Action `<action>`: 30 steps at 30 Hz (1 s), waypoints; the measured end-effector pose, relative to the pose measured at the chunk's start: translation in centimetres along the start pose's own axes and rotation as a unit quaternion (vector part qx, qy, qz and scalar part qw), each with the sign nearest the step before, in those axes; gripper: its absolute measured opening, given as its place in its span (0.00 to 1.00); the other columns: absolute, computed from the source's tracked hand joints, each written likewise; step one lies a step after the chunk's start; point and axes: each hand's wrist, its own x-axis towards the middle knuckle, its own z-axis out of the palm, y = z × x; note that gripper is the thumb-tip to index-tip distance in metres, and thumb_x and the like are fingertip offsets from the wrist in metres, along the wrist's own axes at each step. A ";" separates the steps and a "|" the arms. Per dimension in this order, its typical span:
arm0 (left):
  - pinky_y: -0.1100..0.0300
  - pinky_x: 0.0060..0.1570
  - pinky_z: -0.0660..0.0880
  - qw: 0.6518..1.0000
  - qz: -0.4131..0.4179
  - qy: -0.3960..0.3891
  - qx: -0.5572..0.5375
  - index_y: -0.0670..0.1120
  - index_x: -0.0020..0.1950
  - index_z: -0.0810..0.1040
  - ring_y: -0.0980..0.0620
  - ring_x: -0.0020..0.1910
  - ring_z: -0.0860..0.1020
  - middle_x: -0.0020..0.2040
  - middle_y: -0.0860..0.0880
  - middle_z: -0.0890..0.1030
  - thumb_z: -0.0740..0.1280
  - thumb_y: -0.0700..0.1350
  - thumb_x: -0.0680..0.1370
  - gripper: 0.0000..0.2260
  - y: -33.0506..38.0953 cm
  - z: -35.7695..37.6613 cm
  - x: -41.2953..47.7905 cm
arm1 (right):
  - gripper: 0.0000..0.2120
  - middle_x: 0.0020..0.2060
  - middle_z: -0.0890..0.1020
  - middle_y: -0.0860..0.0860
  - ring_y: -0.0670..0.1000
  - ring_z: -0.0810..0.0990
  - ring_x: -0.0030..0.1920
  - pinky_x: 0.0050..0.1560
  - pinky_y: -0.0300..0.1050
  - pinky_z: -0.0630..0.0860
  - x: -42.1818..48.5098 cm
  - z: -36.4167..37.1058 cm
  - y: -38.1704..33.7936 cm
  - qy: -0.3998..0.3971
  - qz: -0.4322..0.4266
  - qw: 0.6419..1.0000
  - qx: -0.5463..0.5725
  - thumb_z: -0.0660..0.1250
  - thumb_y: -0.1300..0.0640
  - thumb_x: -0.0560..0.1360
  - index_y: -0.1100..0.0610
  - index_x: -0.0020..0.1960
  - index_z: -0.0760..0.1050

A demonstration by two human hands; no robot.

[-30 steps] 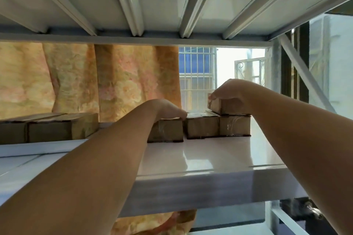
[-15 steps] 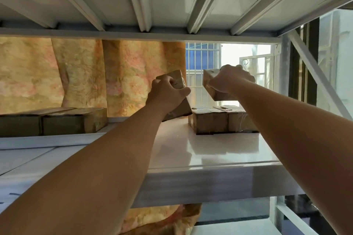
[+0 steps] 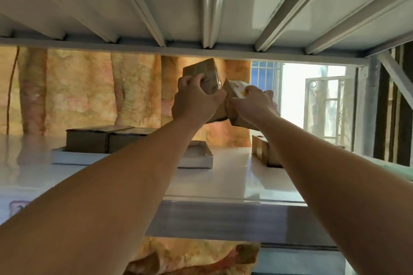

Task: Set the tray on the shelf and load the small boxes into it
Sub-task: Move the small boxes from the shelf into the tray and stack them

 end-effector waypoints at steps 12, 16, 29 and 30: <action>0.53 0.53 0.72 0.984 0.018 -0.056 0.167 0.51 0.69 0.70 0.45 0.63 0.73 0.70 0.48 0.68 0.66 0.62 0.70 0.30 -8.6 -13.3 4.1 | 0.29 0.70 0.63 0.56 0.62 0.74 0.60 0.58 0.56 0.75 -5.1 8.4 -10.1 -0.066 0.017 0.988 -0.136 0.64 0.40 0.68 0.51 0.66 0.72; 0.51 0.53 0.76 0.971 -0.014 -0.141 0.191 0.49 0.66 0.75 0.44 0.57 0.76 0.64 0.47 0.76 0.65 0.65 0.67 0.32 -10.6 -15.3 5.1 | 0.27 0.69 0.66 0.56 0.60 0.75 0.58 0.52 0.50 0.73 -5.9 10.4 -11.2 -0.075 0.031 0.982 -0.169 0.62 0.37 0.70 0.53 0.62 0.74; 0.60 0.30 0.65 0.934 -0.057 -0.250 0.249 0.43 0.46 0.73 0.48 0.39 0.74 0.36 0.48 0.72 0.65 0.64 0.69 0.23 -12.9 -16.3 7.2 | 0.38 0.56 0.78 0.54 0.56 0.79 0.45 0.41 0.47 0.78 -6.3 11.6 -9.8 -0.126 0.052 0.973 -0.185 0.57 0.23 0.63 0.53 0.54 0.77; 0.61 0.30 0.65 0.932 -0.053 -0.253 0.254 0.44 0.43 0.72 0.49 0.37 0.74 0.36 0.48 0.72 0.65 0.63 0.69 0.22 -12.9 -16.2 7.2 | 0.39 0.56 0.78 0.55 0.56 0.79 0.45 0.41 0.47 0.78 -6.4 11.6 -9.8 -0.129 0.053 0.972 -0.188 0.56 0.23 0.63 0.53 0.56 0.77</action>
